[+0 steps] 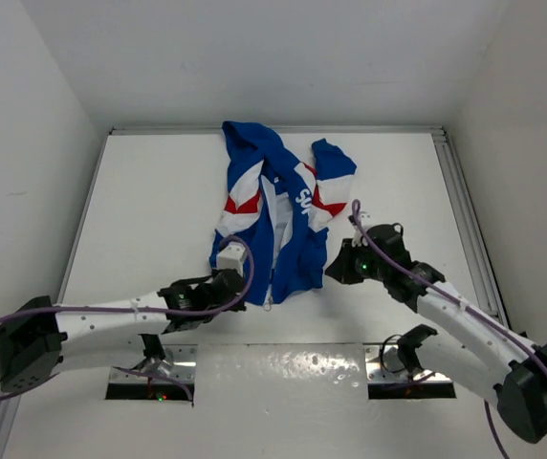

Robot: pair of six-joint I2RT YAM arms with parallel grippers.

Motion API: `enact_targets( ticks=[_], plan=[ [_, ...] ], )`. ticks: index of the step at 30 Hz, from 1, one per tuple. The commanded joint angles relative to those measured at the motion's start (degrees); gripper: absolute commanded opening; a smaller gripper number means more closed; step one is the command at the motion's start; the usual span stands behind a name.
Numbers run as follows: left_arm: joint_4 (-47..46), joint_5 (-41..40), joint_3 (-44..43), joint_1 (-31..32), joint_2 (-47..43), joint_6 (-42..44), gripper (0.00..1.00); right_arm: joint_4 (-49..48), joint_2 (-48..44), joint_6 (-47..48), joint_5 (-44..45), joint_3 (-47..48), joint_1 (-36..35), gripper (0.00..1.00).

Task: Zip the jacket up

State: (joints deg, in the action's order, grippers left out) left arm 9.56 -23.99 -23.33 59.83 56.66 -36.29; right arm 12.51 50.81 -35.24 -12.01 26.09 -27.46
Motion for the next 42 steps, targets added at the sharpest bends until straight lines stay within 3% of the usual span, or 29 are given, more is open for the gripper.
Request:
enact_targets(
  ticks=[1, 3, 4, 8, 14, 23, 26, 29, 31, 38, 42],
  plan=[
    [0.0, 0.3, -2.0, 4.4, 5.6, -1.5, 0.00, -3.7, 2.7, -0.8, 1.3, 0.6, -4.4, 0.00],
    [-0.8, -3.6, -2.4, 6.0, 8.1, -1.9, 0.05, -3.6, 3.5, -0.4, 2.5, 1.2, -5.6, 0.00],
    [-1.4, -4.5, -2.8, 6.3, 10.1, -1.7, 0.20, -3.5, 3.9, -0.4, 3.2, 1.2, -6.3, 0.00],
    [-2.2, -6.6, -5.5, 6.3, 15.6, -0.4, 0.39, -5.6, 5.3, -1.2, 3.2, 0.9, -8.5, 0.00],
    [-3.4, -8.2, -9.3, 6.3, 22.9, 2.5, 0.42, -7.0, 6.3, -1.5, 3.9, 0.4, -11.3, 0.00],
    [-3.7, -10.2, -10.8, 6.3, 29.0, 3.2, 0.40, -6.4, 3.6, -0.4, 4.7, -0.8, -11.3, 0.00],
    [-4.4, -9.8, -10.8, 6.3, 31.4, 2.7, 0.31, -7.8, 2.7, -1.0, 4.5, -1.5, -11.3, 0.00],
    [-6.7, -8.0, -9.2, 6.3, 32.6, 2.0, 0.16, -6.5, 2.0, -0.6, 4.8, -1.0, -11.3, 0.00],
    [-6.7, -7.5, -9.3, 6.3, 33.1, 1.4, 0.01, -6.3, 1.2, -0.4, 5.6, -0.8, -11.3, 0.00],
    [-6.2, -9.7, -7.8, 6.3, 25.3, 0.5, 0.00, -7.0, 2.5, -1.7, 4.5, 0.8, -11.3, 0.00],
    [-6.4, -10.7, -6.4, 6.3, 16.5, -0.4, 0.00, -9.3, 4.5, -4.8, 3.4, 0.9, -11.3, 0.00]
  ],
)
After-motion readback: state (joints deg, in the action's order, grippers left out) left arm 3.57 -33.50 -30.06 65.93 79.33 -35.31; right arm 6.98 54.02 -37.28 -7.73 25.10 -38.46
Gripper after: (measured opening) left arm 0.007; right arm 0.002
